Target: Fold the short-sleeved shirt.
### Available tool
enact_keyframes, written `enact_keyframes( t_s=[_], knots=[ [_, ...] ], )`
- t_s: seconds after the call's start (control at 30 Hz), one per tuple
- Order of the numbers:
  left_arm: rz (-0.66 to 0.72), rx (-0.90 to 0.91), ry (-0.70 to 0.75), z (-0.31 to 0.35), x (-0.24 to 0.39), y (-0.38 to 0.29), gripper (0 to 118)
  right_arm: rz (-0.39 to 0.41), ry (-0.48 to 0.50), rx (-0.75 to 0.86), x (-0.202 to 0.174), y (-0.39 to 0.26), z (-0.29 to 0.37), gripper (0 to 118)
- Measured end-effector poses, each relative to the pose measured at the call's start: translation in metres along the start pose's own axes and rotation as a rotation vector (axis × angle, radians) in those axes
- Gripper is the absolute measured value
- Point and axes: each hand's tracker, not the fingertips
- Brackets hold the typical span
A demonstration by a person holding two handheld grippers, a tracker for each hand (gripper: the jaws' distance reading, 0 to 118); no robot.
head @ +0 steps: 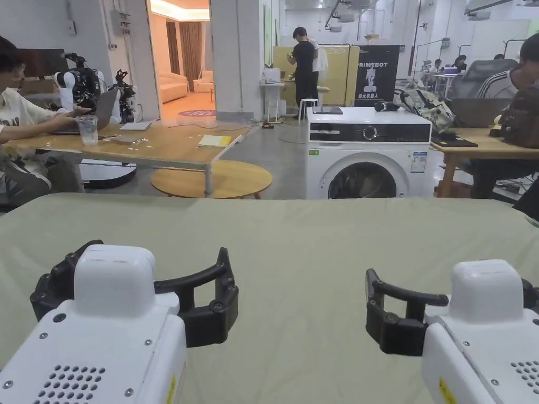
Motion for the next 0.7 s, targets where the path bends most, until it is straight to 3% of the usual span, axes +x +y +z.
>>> enact_keyframes(
  t_s=[0.2, 0.7],
  knots=[
    [0.072, 0.010, 0.026, -0.007, -0.003, 0.000, 118, -0.022, 0.012, -0.006, 0.000, 0.003, -0.010, 118],
    [-0.011, -0.047, -0.017, -0.008, 0.013, -0.008, 118, -0.022, -0.007, -0.049, -0.005, -0.008, -0.004, 118]
  ],
)
